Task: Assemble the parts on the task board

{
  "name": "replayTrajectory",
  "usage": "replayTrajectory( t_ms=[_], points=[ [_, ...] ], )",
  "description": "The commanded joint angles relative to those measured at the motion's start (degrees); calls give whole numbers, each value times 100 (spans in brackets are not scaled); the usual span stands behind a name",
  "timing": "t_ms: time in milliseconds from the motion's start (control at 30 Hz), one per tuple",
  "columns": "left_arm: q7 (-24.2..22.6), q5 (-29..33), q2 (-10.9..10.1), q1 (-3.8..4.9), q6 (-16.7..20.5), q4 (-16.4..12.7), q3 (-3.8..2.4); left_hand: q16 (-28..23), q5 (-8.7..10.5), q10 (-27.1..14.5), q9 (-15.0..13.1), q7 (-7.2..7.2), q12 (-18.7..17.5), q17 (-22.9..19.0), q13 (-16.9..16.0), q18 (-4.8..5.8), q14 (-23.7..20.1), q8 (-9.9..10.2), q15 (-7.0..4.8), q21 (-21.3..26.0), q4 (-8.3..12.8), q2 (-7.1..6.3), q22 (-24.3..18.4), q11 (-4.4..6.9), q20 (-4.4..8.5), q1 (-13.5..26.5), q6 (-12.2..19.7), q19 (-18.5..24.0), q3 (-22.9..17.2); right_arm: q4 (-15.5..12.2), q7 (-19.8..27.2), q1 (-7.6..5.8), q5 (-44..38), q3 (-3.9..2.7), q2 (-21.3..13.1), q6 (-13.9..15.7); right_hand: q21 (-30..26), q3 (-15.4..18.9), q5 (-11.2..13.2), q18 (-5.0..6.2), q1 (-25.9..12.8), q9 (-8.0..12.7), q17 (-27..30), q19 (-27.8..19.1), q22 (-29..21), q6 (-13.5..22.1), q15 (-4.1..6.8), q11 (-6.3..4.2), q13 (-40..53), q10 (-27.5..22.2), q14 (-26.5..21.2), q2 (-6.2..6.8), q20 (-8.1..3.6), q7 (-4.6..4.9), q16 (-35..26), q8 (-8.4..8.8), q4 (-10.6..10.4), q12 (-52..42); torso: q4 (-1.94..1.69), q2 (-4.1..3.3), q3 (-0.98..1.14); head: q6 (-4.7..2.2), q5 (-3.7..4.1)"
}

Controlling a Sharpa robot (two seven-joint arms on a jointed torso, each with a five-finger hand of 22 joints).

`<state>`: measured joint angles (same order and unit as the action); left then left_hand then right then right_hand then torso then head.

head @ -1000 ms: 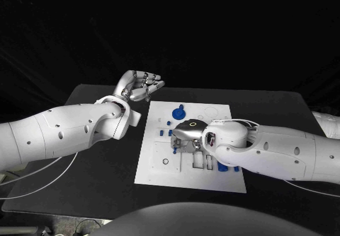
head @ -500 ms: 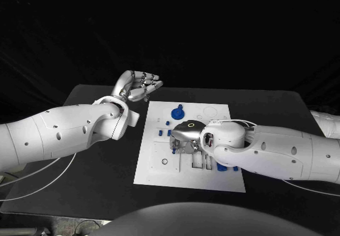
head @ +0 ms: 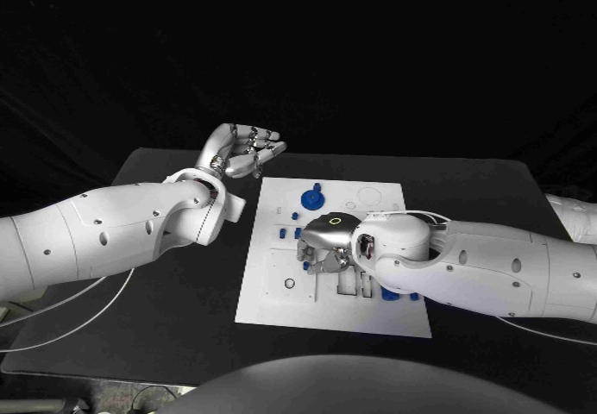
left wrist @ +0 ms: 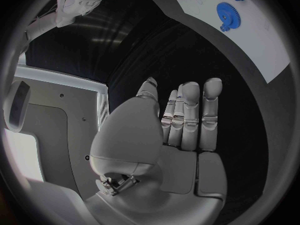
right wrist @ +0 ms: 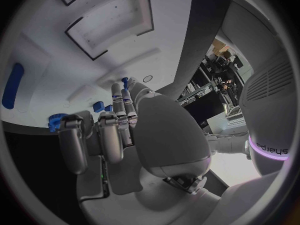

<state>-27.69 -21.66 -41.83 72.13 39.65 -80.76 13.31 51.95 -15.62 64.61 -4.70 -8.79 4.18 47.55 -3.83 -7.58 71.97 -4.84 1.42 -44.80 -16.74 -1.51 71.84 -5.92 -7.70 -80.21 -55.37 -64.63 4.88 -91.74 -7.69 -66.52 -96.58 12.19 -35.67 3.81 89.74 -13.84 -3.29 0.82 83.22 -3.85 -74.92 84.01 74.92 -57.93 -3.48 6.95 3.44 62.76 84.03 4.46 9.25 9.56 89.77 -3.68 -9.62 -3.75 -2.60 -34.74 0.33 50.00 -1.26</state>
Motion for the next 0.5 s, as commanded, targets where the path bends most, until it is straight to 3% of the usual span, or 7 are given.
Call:
replayTrajectory(
  t_ms=[33,167,367,500],
  points=[
    [-72,-27,12,3,-54,-4,-5,-31,-37,-41,6,-27,-31,-4,8,-83,9,24,23,20,2,40,-7,18,-9,7,3,-37,30,-35,-70,7,-58,3,-11,-40,26,221,48,-82,-240,23,-1508,599,1508,348,-74,74,7,-292,597,148,71,84,23,23,-59,26,8,2,1,0,-11],
    [-74,-27,17,3,-60,2,-5,-31,-37,-41,6,-27,-31,-4,8,-83,9,24,23,20,2,40,-7,18,-9,7,3,-37,30,-70,-88,10,-43,4,-45,243,26,385,49,-82,-403,15,-1508,599,1508,561,-104,112,14,-465,597,185,115,130,23,17,-100,12,8,1,1,0,2],
    [-75,-27,25,3,-70,8,-5,-31,-37,-41,6,-27,-31,-4,8,-83,9,24,23,20,2,40,-7,18,-9,7,3,-37,30,-193,-103,0,200,4,-245,1138,26,418,49,-82,-406,-13,-1508,599,1508,511,-141,146,30,-419,597,111,151,170,23,-33,-96,-37,10,-2,0,0,28],
    [-70,-27,26,3,-76,6,-5,-31,-37,-41,6,-27,-31,-4,8,-83,9,24,23,20,2,40,-7,18,-9,7,3,-37,30,-375,-10,-149,854,2,-568,1635,26,402,43,-82,-343,-40,-1508,599,1508,395,-168,170,33,-367,597,6,180,191,23,-85,-63,-67,11,-6,-1,0,74]
  ],
)
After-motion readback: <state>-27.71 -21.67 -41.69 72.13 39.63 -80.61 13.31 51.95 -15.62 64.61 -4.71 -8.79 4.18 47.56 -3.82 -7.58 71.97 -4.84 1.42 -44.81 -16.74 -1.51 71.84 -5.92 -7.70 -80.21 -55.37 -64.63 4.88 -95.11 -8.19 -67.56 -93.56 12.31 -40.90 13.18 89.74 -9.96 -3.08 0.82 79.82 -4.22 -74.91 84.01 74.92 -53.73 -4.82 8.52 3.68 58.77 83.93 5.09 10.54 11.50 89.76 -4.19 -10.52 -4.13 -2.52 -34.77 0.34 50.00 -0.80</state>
